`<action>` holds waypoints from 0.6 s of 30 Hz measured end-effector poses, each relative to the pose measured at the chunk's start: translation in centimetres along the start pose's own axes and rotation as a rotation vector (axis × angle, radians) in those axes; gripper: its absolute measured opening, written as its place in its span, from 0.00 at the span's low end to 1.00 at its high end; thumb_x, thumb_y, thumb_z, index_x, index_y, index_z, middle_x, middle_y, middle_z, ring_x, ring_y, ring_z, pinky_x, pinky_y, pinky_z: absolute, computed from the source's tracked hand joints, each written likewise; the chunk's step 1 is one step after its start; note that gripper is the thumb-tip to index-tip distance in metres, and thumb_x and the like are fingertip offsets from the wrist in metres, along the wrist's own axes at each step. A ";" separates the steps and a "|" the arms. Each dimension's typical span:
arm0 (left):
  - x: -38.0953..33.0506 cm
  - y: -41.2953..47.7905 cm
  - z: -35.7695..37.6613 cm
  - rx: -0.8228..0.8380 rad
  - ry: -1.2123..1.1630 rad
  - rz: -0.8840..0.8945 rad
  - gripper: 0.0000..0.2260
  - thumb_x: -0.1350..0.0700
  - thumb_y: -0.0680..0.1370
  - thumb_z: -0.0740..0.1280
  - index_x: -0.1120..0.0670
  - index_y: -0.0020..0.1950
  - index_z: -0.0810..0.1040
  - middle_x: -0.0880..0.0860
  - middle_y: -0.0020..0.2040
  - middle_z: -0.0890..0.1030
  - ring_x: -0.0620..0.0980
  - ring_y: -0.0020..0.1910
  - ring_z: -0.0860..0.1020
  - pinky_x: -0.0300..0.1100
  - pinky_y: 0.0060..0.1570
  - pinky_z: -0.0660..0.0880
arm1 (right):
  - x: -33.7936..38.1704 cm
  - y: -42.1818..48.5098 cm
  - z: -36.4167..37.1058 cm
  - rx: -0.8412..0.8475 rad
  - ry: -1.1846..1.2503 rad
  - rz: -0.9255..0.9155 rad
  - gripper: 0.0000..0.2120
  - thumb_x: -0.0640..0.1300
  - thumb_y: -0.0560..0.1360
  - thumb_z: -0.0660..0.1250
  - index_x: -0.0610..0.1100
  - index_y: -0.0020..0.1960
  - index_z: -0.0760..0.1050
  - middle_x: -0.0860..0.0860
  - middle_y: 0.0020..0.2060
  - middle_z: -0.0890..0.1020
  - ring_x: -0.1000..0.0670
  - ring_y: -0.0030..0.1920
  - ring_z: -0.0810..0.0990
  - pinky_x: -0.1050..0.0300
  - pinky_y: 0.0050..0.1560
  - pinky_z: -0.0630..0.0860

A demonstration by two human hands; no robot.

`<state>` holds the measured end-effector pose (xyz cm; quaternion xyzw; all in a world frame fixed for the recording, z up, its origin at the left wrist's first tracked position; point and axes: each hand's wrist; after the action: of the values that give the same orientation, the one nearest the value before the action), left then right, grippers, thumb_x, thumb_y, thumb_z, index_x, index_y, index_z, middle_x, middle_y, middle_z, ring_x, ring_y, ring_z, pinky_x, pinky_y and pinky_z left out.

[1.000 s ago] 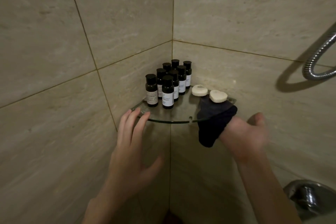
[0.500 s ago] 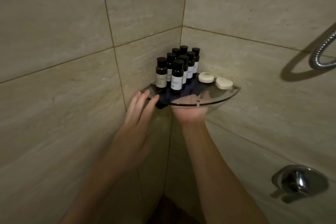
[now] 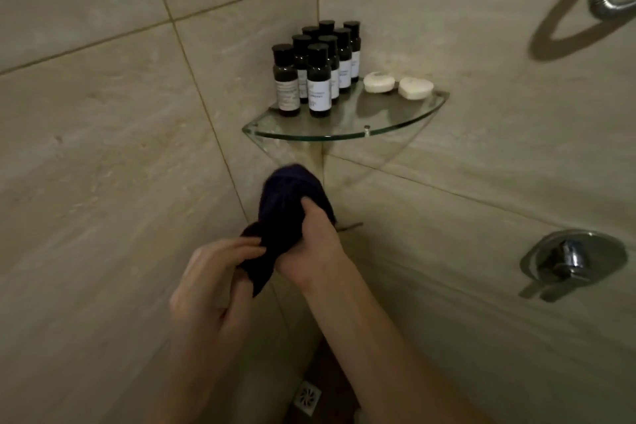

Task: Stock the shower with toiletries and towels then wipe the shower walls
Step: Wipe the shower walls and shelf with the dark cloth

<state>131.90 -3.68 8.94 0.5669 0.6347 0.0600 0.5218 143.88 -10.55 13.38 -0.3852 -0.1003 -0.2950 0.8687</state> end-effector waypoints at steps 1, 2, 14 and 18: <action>0.2 -0.3 -0.3 0.009 0.024 0.016 0.13 0.66 0.73 0.60 0.58 0.49 0.83 0.50 0.53 0.82 0.49 0.55 0.80 0.48 0.54 0.77 | 0.3 0.7 0.0 -0.064 0.045 -0.038 0.25 0.52 0.83 0.60 0.42 0.76 0.66 0.40 0.68 0.74 0.38 0.64 0.75 0.44 0.64 0.72; 0.2 -0.5 -0.6 0.015 0.052 0.041 0.12 0.66 0.75 0.60 0.58 0.47 0.83 0.52 0.52 0.83 0.51 0.54 0.80 0.48 0.53 0.76 | 0.8 1.9 -0.1 -0.116 0.095 -0.113 0.24 0.51 0.83 0.61 0.44 0.76 0.66 0.41 0.68 0.74 0.40 0.62 0.75 0.45 0.62 0.72; -0.6 6.1 -2.9 0.349 0.861 0.360 0.15 0.50 0.80 0.61 0.54 0.58 0.84 0.56 0.59 0.82 0.63 0.58 0.76 0.58 0.55 0.68 | -3.4 18.8 -4.5 -0.115 -0.812 -0.673 0.34 0.62 0.81 0.41 0.45 0.82 0.45 0.49 0.82 0.48 0.48 0.81 0.48 0.46 0.80 0.47; 1.3 7.0 -2.0 0.527 0.982 0.409 0.15 0.54 0.79 0.62 0.57 0.59 0.83 0.63 0.66 0.78 0.65 0.68 0.73 0.60 0.72 0.64 | -0.1 23.9 -7.7 -0.153 -0.725 -0.505 0.27 0.55 0.86 0.47 0.52 0.82 0.43 0.52 0.81 0.54 0.47 0.78 0.59 0.48 0.78 0.58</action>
<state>135.26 0.79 13.73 0.6941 0.6731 0.2550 -0.0136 157.50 -3.42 -6.48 -0.4904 -0.4669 -0.3503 0.6471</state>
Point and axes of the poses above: each hand's wrist, its own y-axis towards the middle knuckle, its own z-axis out of the palm, x = y × z
